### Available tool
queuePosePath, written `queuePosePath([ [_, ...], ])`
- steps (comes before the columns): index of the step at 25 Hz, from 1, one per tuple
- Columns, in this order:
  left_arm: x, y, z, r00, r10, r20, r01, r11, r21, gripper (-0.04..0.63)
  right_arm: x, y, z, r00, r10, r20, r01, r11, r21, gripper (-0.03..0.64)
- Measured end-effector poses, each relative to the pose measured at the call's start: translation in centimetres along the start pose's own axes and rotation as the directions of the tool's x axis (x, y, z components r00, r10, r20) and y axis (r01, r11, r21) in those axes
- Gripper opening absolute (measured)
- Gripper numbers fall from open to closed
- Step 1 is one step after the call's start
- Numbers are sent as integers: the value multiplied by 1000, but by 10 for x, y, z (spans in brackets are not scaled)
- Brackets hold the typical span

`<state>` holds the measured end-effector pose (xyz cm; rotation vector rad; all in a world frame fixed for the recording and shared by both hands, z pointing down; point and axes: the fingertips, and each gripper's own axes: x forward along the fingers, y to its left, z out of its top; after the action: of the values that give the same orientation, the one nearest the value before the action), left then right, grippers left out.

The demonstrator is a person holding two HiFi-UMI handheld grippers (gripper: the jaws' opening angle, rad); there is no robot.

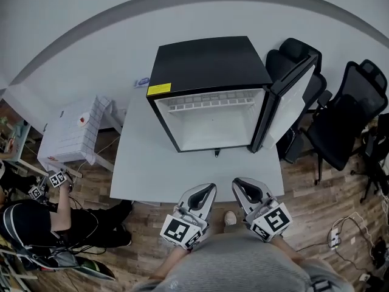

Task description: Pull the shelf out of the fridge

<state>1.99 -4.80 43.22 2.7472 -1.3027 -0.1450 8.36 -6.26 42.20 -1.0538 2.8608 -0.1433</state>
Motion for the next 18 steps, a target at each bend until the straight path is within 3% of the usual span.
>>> queuePosePath([
  [11, 73, 29, 2, 999, 47, 3, -47, 999, -13, 11, 36, -69, 7, 998, 65, -15, -64, 998, 16, 15],
  [18, 94, 46, 0, 998, 55, -8, -55, 998, -10, 11, 53, -89, 6, 998, 59, -24, -58, 998, 20, 15],
])
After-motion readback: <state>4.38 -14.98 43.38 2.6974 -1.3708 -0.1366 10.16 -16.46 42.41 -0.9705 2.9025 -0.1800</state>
